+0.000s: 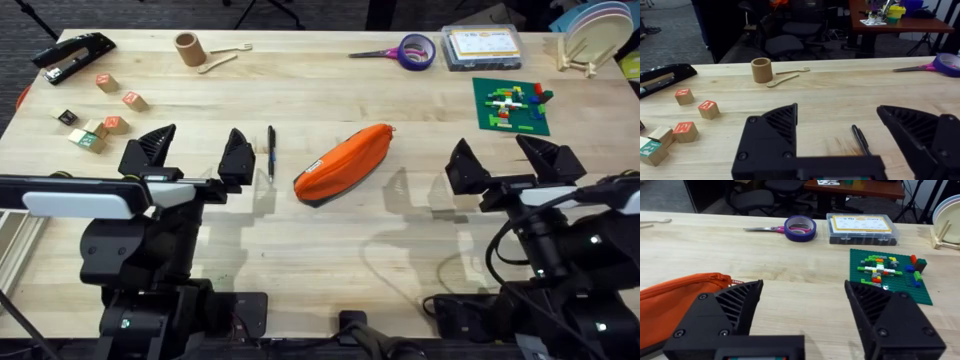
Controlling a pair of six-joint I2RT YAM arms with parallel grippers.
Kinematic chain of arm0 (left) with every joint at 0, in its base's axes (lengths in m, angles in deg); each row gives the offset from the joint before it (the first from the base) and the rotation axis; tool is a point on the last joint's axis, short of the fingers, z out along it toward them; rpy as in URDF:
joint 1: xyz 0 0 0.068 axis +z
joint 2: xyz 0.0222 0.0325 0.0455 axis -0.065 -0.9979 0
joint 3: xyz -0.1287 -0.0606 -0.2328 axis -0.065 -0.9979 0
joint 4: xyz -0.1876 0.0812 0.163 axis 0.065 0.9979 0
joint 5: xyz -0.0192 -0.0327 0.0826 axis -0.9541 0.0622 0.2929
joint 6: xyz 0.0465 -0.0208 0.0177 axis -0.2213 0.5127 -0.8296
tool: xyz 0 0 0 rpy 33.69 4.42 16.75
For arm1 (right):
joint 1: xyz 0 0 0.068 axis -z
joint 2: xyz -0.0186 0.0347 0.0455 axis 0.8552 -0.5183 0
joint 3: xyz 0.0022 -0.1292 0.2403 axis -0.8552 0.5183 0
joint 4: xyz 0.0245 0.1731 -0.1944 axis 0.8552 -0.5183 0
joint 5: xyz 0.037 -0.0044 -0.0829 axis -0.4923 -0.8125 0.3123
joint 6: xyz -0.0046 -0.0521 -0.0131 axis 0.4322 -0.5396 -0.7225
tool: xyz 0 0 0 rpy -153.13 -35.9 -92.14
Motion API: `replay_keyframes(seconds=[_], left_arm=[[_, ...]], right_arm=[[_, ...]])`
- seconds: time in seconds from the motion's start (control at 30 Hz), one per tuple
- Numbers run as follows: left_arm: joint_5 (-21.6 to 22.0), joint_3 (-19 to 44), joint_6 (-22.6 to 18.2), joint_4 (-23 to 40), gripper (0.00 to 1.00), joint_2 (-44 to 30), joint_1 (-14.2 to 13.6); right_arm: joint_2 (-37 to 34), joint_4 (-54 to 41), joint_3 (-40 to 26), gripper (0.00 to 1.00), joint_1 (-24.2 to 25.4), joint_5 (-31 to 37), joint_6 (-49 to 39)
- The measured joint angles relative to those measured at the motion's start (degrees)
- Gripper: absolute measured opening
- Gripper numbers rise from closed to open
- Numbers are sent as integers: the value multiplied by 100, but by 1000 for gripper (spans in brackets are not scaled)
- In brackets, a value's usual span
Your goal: Unzip the bag, pick up the pens from the table one at a time and place them inside, then zip the bag closed.
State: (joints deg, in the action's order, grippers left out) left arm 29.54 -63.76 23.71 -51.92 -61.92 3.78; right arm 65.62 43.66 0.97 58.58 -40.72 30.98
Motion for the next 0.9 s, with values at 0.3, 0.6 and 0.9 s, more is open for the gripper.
replay_keyframes(seconds=[0.3, 0.6, 0.9], left_arm=[[-2, 0, -3, 0, 992, 0, -20], [-1, 0, -2, 2, 992, 1, -20], [-4, 190, -9, 461, 992, 0, -20]], right_arm=[[0, -28, -4, 997, 0, 2, 0], [2, -20, -4, 997, 0, 2, -22], [0, -578, -278, 998, 0, 9, -22]])
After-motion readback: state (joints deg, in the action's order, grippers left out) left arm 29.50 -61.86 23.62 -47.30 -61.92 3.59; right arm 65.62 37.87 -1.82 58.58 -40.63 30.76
